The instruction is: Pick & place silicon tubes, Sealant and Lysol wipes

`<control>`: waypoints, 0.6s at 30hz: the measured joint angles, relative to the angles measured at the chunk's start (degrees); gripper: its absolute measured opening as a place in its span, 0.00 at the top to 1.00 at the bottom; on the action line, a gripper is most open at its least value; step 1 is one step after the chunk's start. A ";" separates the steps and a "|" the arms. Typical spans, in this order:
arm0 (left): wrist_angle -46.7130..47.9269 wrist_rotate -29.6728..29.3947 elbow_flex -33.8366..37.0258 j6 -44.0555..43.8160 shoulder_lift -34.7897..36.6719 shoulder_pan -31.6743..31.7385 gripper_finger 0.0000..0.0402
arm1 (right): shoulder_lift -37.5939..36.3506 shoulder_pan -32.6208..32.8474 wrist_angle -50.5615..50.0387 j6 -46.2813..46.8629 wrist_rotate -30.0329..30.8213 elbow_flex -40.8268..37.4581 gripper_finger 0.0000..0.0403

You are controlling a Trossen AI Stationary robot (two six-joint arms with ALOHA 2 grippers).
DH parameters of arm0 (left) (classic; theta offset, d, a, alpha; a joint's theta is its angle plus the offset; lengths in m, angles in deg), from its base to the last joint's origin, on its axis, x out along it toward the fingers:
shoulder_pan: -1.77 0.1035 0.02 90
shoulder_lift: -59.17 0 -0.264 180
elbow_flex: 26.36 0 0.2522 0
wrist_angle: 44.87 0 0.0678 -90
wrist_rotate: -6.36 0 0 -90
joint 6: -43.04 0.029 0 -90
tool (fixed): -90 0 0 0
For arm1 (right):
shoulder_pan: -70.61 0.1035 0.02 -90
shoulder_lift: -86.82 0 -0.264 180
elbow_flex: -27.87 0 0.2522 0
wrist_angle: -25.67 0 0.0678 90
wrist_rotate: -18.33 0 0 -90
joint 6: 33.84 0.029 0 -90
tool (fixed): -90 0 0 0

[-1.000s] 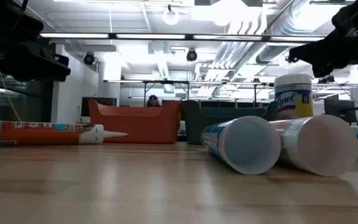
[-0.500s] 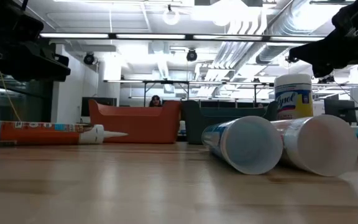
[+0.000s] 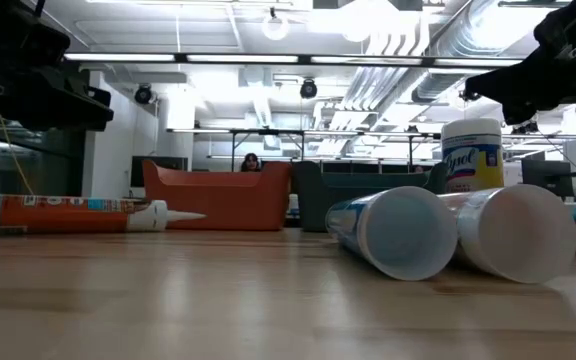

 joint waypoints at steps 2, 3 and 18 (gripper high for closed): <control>0.00 -0.01 0.01 0.00 -0.01 -0.01 1.00 | 0.02 0.01 0.00 0.00 -0.01 -0.01 1.00; 0.00 0.00 0.00 -0.01 -0.01 -0.01 1.00 | 0.02 0.02 0.00 0.00 -0.01 -0.01 1.00; -0.58 -0.31 0.01 -0.02 -0.02 0.00 1.00 | 0.01 0.02 -0.01 0.00 0.00 -0.01 1.00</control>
